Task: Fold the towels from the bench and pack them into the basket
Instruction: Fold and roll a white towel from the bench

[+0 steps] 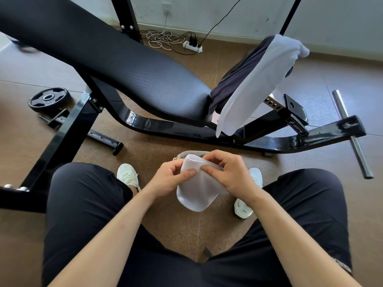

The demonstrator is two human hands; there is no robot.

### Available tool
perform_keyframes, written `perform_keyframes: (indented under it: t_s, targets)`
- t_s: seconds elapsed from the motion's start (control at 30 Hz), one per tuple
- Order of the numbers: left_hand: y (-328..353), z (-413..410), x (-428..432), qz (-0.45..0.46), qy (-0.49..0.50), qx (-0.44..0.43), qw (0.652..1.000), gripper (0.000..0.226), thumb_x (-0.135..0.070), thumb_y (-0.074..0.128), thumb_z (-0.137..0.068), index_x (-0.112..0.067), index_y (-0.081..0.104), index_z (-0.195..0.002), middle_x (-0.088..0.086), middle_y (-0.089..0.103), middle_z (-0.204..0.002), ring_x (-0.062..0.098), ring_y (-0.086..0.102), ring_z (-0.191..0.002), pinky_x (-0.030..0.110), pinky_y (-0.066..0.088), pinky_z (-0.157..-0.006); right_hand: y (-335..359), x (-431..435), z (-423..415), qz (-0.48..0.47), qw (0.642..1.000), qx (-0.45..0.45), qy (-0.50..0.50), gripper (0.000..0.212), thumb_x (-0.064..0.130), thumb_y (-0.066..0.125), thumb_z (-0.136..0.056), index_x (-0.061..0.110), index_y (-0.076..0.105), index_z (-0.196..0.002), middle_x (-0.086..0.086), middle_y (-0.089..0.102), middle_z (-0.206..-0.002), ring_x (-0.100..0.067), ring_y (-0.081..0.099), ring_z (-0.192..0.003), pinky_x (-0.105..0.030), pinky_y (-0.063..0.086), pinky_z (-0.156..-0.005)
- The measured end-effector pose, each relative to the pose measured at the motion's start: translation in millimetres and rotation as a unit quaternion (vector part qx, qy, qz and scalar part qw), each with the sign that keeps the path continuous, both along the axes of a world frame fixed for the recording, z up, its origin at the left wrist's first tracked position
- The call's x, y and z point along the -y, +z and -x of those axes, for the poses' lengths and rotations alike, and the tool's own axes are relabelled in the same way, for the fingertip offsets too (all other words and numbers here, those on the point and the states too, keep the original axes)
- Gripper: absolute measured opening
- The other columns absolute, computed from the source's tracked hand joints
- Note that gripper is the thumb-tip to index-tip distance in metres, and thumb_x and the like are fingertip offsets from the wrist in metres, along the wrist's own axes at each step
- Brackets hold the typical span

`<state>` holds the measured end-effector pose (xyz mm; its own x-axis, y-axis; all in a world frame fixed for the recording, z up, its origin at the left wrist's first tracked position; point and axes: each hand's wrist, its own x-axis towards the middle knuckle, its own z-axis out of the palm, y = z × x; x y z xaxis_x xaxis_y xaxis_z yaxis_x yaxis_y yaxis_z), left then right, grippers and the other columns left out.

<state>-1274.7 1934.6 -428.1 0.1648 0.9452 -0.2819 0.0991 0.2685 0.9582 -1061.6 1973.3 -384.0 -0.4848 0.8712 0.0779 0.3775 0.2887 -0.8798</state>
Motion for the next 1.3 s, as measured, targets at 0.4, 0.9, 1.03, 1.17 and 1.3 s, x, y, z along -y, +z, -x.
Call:
perform_keyframes:
  t_s: [0.4, 0.9, 1.03, 1.17, 1.3]
  targets:
    - [-35.5, -10.6, -5.0, 0.003, -0.128, -0.186, 0.974, 0.037, -0.048, 0.076, -0.082, -0.022, 0.07, -0.108, -0.004, 0.073, -0.105, 0.018, 0.07, -0.099, 0.05, 0.059, -0.087, 26.8, -20.9, -47.8, -0.046, 0.969, -0.104, -0.22, 0.012, 0.02, 0.076, -0.091, 0.017, 0.074, -0.102, 0.002, 0.074, -0.094, -0.01, 0.068, -0.087, -0.026, 0.057, -0.077]
    - [-28.9, -3.9, -8.0, 0.047, 0.019, -0.104, 0.993, 0.014, -0.026, 0.074, -0.09, -0.02, 0.07, -0.078, 0.0, 0.064, -0.078, 0.017, 0.056, -0.078, 0.033, 0.042, -0.075, -3.4, -62.0, -112.0, -0.017, 0.891, -0.037, -0.451, 0.015, 0.025, 0.069, -0.096, 0.011, 0.071, -0.101, 0.007, 0.066, -0.089, -0.002, 0.058, -0.076, -0.01, 0.048, -0.071]
    - [-13.7, -1.4, -7.2, 0.035, 0.097, 0.012, 0.995, 0.02, -0.041, 0.072, -0.075, -0.022, 0.069, -0.082, 0.003, 0.063, -0.085, 0.022, 0.057, -0.085, 0.037, 0.043, -0.078, -12.0, -65.2, -113.9, 0.051, 0.878, -0.052, -0.473, 0.009, 0.024, 0.069, -0.096, 0.015, 0.067, -0.097, 0.003, 0.068, -0.091, -0.012, 0.065, -0.086, -0.022, 0.051, -0.077]
    - [-5.2, 0.4, -7.5, 0.036, 0.166, 0.098, 0.981, 0.025, -0.03, 0.079, -0.079, -0.022, 0.07, -0.101, 0.003, 0.068, -0.101, 0.024, 0.062, -0.098, 0.042, 0.051, -0.084, -18.0, -66.0, -114.2, 0.096, 0.877, -0.061, -0.467, 0.007, 0.023, 0.071, -0.094, 0.021, 0.065, -0.091, -0.003, 0.071, -0.096, -0.016, 0.067, -0.088, -0.037, 0.058, -0.088]
    - [0.1, 4.1, -6.8, 0.027, 0.183, 0.088, 0.979, 0.025, -0.02, 0.066, -0.095, -0.029, 0.067, -0.118, 0.003, 0.067, -0.117, 0.028, 0.062, -0.111, 0.049, 0.054, -0.093, -18.6, -62.8, -115.4, 0.122, 0.9, -0.045, -0.415, 0.022, 0.015, 0.066, -0.095, 0.024, 0.063, -0.115, -0.002, 0.073, -0.097, -0.016, 0.067, -0.09, -0.038, 0.056, -0.084]
